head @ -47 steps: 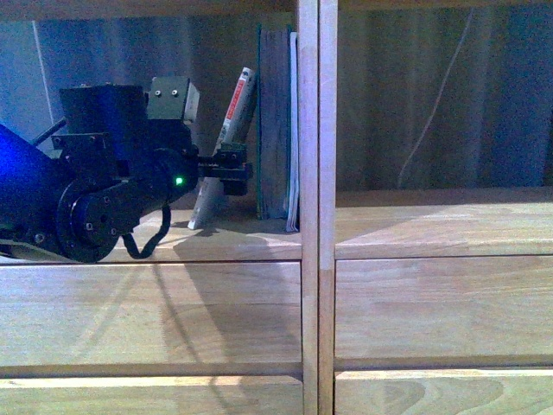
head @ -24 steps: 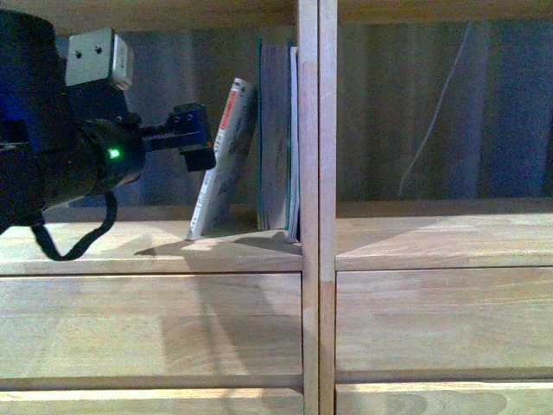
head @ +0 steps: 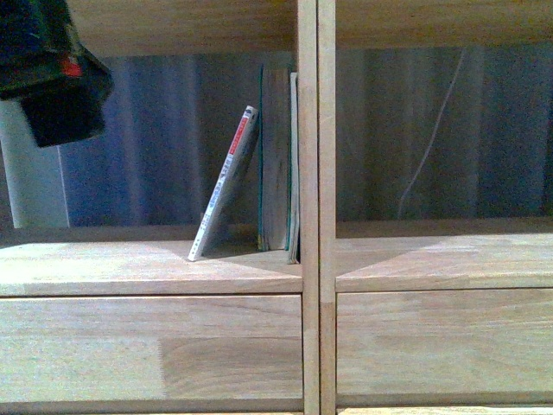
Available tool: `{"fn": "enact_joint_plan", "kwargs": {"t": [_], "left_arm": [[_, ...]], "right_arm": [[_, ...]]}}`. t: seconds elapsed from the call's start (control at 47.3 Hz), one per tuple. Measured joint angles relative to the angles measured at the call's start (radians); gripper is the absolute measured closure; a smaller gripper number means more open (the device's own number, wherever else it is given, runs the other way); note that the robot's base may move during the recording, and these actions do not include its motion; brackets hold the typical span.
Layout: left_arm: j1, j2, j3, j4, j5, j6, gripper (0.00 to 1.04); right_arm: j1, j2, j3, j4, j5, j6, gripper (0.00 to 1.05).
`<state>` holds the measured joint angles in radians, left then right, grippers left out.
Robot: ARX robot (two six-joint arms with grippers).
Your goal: Organize books on shelf
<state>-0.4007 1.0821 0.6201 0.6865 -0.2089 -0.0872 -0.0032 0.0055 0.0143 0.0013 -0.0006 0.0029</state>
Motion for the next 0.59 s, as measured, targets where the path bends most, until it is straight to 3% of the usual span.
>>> {"fn": "enact_joint_plan", "kwargs": {"t": [0.106,0.212,0.36,0.465,0.55,0.592], "left_arm": [[-0.102,-0.172,-0.089,-0.057,-0.141,0.113,0.07],[-0.235,-0.417,-0.203,-0.129,-0.369,0.264,0.07],[-0.272,-0.657,-0.337,-0.176,-0.584,0.379,0.07],[-0.231,-0.736,-0.397,-0.258,-0.562,0.323,0.09],[-0.123,-0.829,-0.408,-0.578,-0.325,0.187,0.28],[-0.081,-0.868,-0.458,-0.614,-0.261,0.149,0.37]], "right_arm": [[0.000,0.000,0.000,0.000,0.000,0.000,0.07],[0.000,0.000,0.000,0.000,0.000,0.000,0.07],[0.000,0.000,0.000,0.000,0.000,0.000,0.07],[0.000,0.000,0.000,0.000,0.000,0.000,0.07],[0.000,0.000,0.000,0.000,0.000,0.000,0.07],[0.000,0.000,0.000,0.000,0.000,0.000,0.07]]}}
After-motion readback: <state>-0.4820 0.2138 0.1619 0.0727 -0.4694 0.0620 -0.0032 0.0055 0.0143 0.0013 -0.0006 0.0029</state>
